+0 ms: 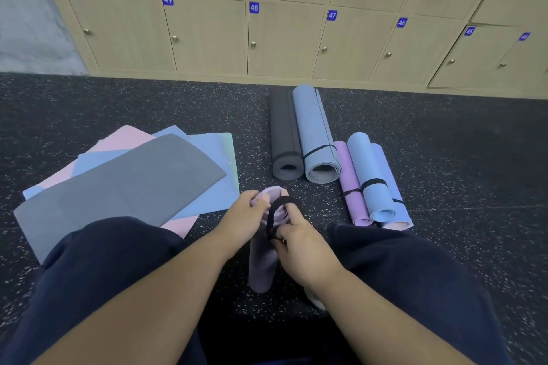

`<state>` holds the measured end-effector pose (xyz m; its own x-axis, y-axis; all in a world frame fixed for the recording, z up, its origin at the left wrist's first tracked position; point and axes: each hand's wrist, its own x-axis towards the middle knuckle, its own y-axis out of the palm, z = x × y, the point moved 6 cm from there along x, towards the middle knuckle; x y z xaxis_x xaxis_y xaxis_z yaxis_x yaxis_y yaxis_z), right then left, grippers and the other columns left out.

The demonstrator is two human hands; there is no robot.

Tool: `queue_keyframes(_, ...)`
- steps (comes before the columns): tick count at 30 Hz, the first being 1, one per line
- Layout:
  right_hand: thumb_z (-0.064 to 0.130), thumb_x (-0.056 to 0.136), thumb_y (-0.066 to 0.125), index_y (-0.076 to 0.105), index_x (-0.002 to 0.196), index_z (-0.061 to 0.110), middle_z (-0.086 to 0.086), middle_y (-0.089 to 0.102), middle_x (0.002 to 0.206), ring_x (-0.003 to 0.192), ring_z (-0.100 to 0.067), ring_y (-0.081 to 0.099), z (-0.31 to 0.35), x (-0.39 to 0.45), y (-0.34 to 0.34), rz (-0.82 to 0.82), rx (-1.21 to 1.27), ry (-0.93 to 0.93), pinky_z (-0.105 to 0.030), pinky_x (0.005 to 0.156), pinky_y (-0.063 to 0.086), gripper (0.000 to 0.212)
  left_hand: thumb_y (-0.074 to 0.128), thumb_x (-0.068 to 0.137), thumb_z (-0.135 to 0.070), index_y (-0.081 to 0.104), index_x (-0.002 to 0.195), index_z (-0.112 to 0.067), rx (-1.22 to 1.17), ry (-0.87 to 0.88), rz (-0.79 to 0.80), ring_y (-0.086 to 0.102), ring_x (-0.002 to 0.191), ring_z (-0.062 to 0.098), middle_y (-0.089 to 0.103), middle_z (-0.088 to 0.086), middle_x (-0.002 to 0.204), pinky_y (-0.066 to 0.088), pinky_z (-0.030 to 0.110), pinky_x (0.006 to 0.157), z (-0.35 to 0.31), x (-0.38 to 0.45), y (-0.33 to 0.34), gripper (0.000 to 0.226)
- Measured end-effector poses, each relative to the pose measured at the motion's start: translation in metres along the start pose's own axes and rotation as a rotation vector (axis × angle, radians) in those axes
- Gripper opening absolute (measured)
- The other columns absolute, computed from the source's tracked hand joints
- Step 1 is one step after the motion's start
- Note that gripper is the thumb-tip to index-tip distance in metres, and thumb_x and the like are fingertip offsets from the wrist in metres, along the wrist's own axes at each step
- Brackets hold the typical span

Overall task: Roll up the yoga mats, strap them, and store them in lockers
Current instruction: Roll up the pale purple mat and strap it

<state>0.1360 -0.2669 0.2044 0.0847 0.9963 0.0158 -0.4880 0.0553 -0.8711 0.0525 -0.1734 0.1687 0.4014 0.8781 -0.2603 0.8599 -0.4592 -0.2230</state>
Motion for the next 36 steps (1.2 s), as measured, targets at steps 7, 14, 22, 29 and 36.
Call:
queue_keyframes(7,0.017,0.093,0.050,0.069,0.088,0.004,-0.002,0.043,0.130,0.109,-0.024,0.045,-0.007,0.010,-0.002,0.024,-0.055,0.024,-0.036,0.090,0.043,0.023,0.043,0.098,-0.031,0.057,0.100,-0.024,0.003,-0.035,0.055,0.055,0.075,0.015,0.062,0.000,0.093,0.044,0.031,0.074,0.003,0.013,0.003,0.016)
queue_keyframes(14,0.017,0.096,0.044,0.067,0.111,0.007,0.008,0.028,0.152,0.112,-0.022,0.052,-0.007,0.015,0.006,0.167,-0.093,0.050,-0.028,0.088,0.040,0.029,0.043,0.099,-0.027,0.055,0.123,-0.027,0.231,0.022,0.054,0.057,0.102,0.019,0.061,-0.002,0.116,0.045,0.035,0.090,-0.003,0.020,0.001,0.026)
queue_keyframes(22,0.021,0.092,0.047,0.053,0.129,0.011,0.010,0.048,0.137,0.101,-0.020,0.059,-0.021,0.016,0.008,0.162,-0.111,0.154,-0.023,0.070,0.033,0.038,0.041,0.099,-0.026,0.058,0.121,-0.023,0.266,0.085,0.026,0.057,0.105,0.023,0.061,0.005,0.114,0.047,0.043,0.096,-0.007,0.017,0.003,0.028)
queue_keyframes(29,0.021,0.096,0.046,0.053,0.133,0.010,0.018,0.017,0.157,0.116,-0.019,0.054,-0.012,0.009,-0.004,0.159,-0.092,0.116,-0.029,0.091,0.045,0.039,0.038,0.102,-0.029,0.054,0.133,-0.027,0.430,0.255,0.028,0.044,0.121,0.005,0.051,-0.006,0.130,0.033,0.030,0.109,-0.017,0.007,0.002,0.035)
queue_keyframes(36,0.023,0.096,0.048,0.067,0.101,0.004,0.011,0.021,0.157,0.110,-0.025,0.056,-0.006,0.005,-0.013,0.130,-0.048,0.084,-0.032,0.087,0.045,0.028,0.033,0.104,-0.023,0.037,0.146,-0.025,0.501,0.245,0.094,0.041,0.117,0.004,0.047,0.001,0.134,0.025,0.014,0.098,-0.012,0.006,0.010,0.042)
